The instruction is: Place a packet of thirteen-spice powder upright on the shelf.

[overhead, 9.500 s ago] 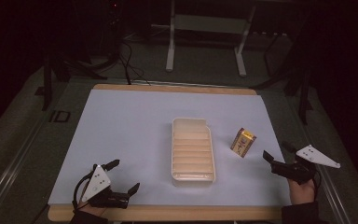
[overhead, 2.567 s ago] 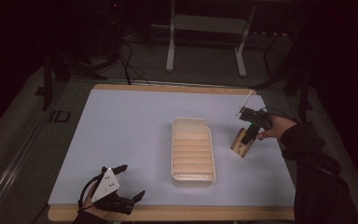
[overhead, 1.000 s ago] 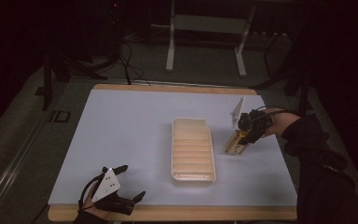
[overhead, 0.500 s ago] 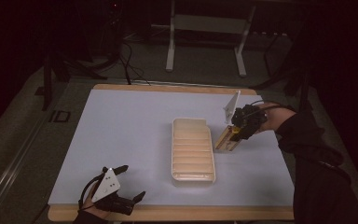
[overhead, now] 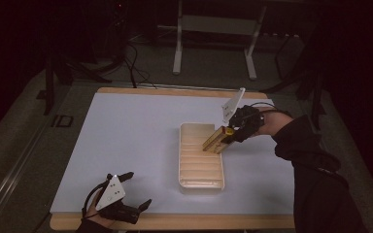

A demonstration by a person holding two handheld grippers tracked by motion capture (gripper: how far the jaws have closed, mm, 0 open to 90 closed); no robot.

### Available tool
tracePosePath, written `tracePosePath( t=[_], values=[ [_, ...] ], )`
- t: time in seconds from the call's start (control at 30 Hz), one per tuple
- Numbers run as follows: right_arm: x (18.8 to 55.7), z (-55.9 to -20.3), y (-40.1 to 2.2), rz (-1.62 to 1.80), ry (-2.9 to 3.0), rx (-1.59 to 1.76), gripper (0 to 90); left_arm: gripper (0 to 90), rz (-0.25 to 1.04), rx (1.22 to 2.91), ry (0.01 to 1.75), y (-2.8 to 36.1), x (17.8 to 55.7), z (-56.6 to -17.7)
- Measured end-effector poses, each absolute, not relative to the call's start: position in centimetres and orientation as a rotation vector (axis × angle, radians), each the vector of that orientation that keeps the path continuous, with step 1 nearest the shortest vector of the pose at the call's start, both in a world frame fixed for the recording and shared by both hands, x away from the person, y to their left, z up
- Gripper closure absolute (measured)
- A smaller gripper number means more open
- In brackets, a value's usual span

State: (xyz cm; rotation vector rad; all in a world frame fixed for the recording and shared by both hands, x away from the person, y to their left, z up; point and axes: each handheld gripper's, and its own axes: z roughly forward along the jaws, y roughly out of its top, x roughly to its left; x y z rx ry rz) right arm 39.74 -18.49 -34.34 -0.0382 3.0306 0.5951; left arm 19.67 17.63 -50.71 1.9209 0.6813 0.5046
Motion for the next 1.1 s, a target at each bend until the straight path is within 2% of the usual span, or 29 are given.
tracePosePath(
  t=[0.33, 0.77, 1.1],
  values=[
    [39.8, -35.3, -18.1, 0.811, 2.970, -0.149, 68.0, 0.0, 0.505, 1.925, 0.676, 17.6, 19.6, -50.7],
    [40.4, -37.2, -18.2, 0.805, 2.980, -0.156, 68.0, 0.0, 0.502, 1.931, 0.674, 17.6, 19.6, -50.8],
    [40.1, -37.5, -18.5, 0.802, 2.973, -0.199, 68.0, 0.0, 0.502, 1.936, 0.672, 17.5, 19.6, -50.8]
  ],
)
